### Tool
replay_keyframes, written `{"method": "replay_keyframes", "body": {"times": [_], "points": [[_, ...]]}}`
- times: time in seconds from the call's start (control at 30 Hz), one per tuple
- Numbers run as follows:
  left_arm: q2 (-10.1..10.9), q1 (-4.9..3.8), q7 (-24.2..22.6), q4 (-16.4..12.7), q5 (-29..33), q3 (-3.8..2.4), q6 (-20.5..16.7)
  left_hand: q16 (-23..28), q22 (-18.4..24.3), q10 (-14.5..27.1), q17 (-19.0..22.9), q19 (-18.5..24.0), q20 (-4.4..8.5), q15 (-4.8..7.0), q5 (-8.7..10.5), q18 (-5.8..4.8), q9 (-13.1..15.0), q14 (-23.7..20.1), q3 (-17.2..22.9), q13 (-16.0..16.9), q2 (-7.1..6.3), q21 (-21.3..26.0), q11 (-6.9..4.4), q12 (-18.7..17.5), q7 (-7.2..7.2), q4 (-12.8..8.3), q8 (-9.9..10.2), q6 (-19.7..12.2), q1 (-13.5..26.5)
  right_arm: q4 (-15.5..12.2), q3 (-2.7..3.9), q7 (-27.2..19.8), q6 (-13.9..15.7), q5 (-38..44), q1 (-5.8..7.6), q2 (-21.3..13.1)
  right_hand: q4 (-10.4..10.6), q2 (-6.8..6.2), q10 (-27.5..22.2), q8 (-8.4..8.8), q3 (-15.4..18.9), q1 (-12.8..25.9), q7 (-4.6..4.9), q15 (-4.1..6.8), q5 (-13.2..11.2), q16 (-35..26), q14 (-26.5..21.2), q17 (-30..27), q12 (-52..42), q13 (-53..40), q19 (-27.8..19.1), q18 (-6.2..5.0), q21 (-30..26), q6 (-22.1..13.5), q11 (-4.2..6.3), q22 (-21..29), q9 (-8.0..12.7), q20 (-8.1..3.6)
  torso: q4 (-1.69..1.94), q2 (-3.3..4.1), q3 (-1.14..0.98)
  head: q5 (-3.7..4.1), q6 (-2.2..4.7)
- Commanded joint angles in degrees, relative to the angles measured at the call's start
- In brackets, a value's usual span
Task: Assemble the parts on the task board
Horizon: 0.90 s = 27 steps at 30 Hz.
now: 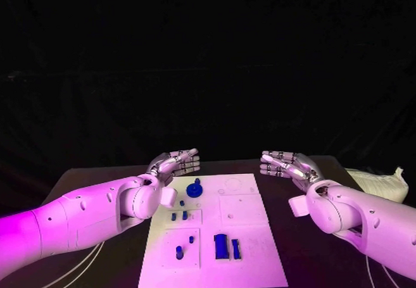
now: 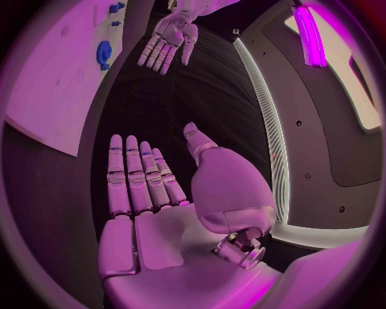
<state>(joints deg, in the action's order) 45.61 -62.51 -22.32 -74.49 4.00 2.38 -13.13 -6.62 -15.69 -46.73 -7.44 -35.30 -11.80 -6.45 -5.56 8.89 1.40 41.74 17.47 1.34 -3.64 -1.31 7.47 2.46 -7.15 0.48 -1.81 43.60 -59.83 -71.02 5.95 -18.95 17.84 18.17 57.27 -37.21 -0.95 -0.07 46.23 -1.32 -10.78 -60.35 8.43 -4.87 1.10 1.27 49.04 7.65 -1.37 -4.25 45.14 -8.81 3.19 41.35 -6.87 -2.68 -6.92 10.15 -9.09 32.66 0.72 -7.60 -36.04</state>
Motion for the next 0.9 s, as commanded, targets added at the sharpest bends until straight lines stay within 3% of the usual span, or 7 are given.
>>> {"method": "replay_keyframes", "body": {"times": [0.03, 0.1, 0.17, 0.4, 0.53, 0.57, 0.9], "points": [[-0.13, 0.25, -1.15, -1.67, -0.61, -0.25, -3.93, 2.09, 5.00, 14.92, 2.37, 11.27, 3.77, 2.06, 5.56, -2.67, -1.40, -13.31, -5.57, -1.34, 3.64, 1.31, -2.40, -2.46, 2.29, -0.48, 1.81, -13.92, 19.09, -1.92, -0.43, -1.64, 3.65, -2.39, 0.34, -0.62, 0.95, 0.07, -14.74, 1.32, 3.47, 19.25, -2.69, 4.87, -1.10, -1.27, -15.64, -2.44, 1.37, 4.25, -14.39, 2.64, -3.19, -13.19, 2.19, 2.68, 2.22, -3.24, 1.64, -0.25, -0.13, 1.28, 0.27], [-0.20, 0.43, -1.70, -2.86, -0.91, -0.43, -6.27, 2.48, 5.95, 17.74, 2.82, 13.39, 4.50, 6.45, 5.56, -3.29, -1.40, -15.83, -6.63, -1.34, 3.64, 1.31, -2.88, -2.46, 2.72, -0.48, 1.81, -16.52, 22.69, -4.06, -1.12, -2.79, 6.50, -4.38, 0.66, -1.48, 0.95, 0.07, -17.51, 1.32, 4.12, 22.85, -3.20, 4.87, -1.10, -1.27, -18.59, -2.90, 1.37, 4.25, -17.10, 3.27, -3.19, -15.67, 2.60, 2.68, 2.62, -3.85, 3.07, -0.48, -0.25, 2.49, 0.54], [-0.28, 0.64, -2.34, -4.27, -1.25, -0.65, -9.03, 6.62, 6.72, 20.05, 3.18, 15.14, 5.07, 6.45, 5.56, -3.57, -1.40, -17.88, -7.49, -1.34, 3.64, 1.31, -3.25, -2.46, 3.07, -0.48, 1.81, -18.70, 25.63, -6.14, -1.80, -3.92, 9.26, -6.30, 0.97, -2.32, 0.95, 0.07, -19.78, 1.32, 4.64, 25.80, -3.61, 4.87, -1.10, -1.27, -20.99, -3.28, 1.37, 4.25, -19.31, 3.27, -3.19, -17.71, 6.87, 2.68, 6.92, -4.35, 4.44, -0.71, -0.35, 3.66, 0.79], [-0.65, 1.63, -5.30, -10.73, -2.84, -1.65, -21.71, 6.62, 9.04, 26.96, 7.44, 20.33, 6.82, 6.45, 5.56, -4.51, -1.40, -24.06, -10.05, -1.34, 3.64, 1.31, -7.47, -2.46, 7.15, -0.48, 1.81, -25.13, 34.47, -14.64, -4.55, -8.52, 20.57, -14.18, 2.24, -5.75, 0.95, 0.07, -26.56, 1.32, 6.20, 34.68, -8.43, 4.87, -1.10, -1.27, -28.21, -7.65, 1.37, 4.25, -25.95, 4.52, -3.19, -23.80, 6.87, 2.68, 6.92, -5.84, 8.31, -1.35, -0.66, 6.94, 1.51], [-0.79, 2.01, -6.44, -13.22, -3.45, -2.03, -26.59, 6.62, 9.98, 29.71, 7.44, 22.45, 7.52, 6.45, 5.56, -8.89, -1.40, -26.53, -11.10, -1.34, 3.64, 1.31, -7.47, -2.46, 7.15, -0.48, 1.81, -27.73, 38.03, -17.37, -5.44, -10.00, 24.20, -16.72, 2.65, -6.85, 0.95, 0.07, -29.35, 1.32, 10.78, 38.28, -8.43, 4.87, -1.10, -1.27, -31.14, -7.65, 1.37, 4.25, -28.63, 4.64, -3.19, -26.25, 6.87, 2.68, 6.92, -10.15, 9.04, -1.47, -0.72, 7.57, 1.65], [-0.83, 2.11, -6.76, -13.92, -3.62, -2.14, -27.96, 6.62, 10.29, 30.65, 7.44, 23.12, 7.74, 6.45, 5.56, -8.89, -1.40, -27.36, -11.44, -1.34, 3.64, 1.31, -7.47, -2.46, 7.15, -0.48, 1.81, -28.57, 39.20, -18.05, -5.66, -10.37, 25.11, -17.35, 2.75, -7.13, 0.95, 0.07, -30.21, 1.32, 10.78, 39.40, -8.43, 4.87, -1.10, -1.27, -32.05, -7.65, 1.37, 4.25, -29.45, 8.81, -3.19, -27.02, 6.87, 2.68, 6.92, -10.15, 9.09, -1.48, -0.72, 7.60, 1.66], [-0.92, 2.35, -7.47, -15.46, -4.00, -2.38, -30.99, 6.62, 15.69, 35.76, 7.44, 26.94, 11.80, 6.45, 5.56, -8.89, -1.40, -31.95, -13.29, -1.34, 3.64, 1.31, -7.47, -2.46, 7.15, -0.48, 1.81, -33.38, 45.76, -18.93, -5.95, -10.84, 26.28, -18.17, 2.89, -7.48, 0.95, 0.07, -35.32, 1.32, 10.78, 46.07, -8.43, 4.87, -1.10, -1.27, -37.47, -7.65, 1.37, 4.25, -34.45, 8.81, -3.19, -31.59, 6.87, 2.68, 6.92, -10.15, 9.09, -1.48, -0.72, 7.60, 1.66]]}}
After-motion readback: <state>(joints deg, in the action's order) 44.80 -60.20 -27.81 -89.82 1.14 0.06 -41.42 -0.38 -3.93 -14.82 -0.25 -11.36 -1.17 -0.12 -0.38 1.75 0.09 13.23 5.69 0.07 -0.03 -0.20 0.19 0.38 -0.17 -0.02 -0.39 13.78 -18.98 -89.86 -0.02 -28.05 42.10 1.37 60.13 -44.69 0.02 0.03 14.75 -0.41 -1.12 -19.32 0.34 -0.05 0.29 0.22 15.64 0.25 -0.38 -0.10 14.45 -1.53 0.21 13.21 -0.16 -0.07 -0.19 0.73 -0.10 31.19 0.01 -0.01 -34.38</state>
